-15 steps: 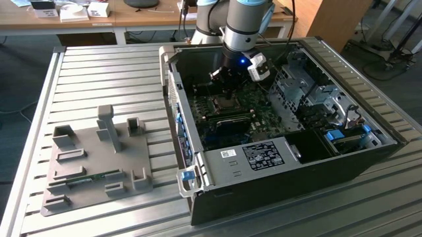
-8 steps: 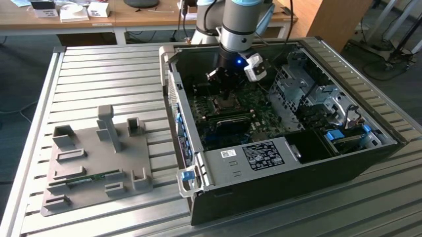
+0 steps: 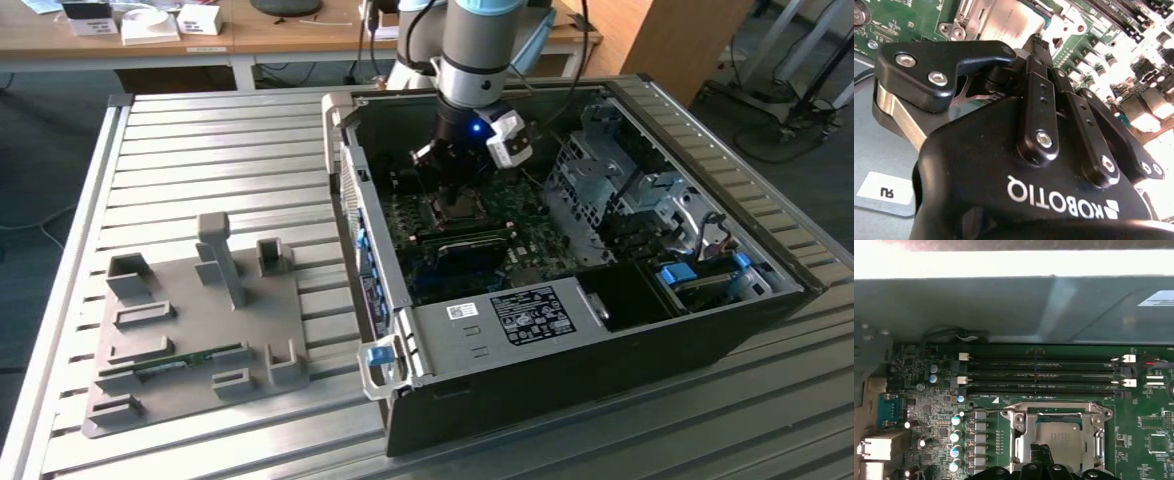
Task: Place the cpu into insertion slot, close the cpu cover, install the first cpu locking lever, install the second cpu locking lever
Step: 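Close the cpu cover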
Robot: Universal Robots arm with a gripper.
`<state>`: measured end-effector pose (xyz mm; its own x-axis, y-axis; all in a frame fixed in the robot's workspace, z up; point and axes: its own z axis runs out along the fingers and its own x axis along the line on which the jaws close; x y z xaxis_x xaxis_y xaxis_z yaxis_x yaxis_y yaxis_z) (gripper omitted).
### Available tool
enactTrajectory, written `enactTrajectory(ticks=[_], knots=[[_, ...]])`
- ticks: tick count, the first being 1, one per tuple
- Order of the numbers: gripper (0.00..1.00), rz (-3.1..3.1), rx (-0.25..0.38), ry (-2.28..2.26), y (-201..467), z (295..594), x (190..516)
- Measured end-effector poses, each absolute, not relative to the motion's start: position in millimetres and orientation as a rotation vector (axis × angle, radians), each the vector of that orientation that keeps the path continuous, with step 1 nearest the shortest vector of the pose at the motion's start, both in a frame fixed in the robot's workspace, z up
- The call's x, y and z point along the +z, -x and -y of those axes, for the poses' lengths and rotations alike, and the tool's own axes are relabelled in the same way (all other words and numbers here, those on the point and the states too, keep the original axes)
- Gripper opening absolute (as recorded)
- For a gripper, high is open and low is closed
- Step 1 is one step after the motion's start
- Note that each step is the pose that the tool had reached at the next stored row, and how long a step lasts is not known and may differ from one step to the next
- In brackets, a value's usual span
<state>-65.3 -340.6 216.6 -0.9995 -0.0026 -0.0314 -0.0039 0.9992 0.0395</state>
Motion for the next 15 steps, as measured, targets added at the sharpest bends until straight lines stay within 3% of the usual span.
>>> enactTrajectory(ticks=[15], knots=[[0.11, -3.109, 0.059, 0.005, 74.5, 341.5, 212.2]])
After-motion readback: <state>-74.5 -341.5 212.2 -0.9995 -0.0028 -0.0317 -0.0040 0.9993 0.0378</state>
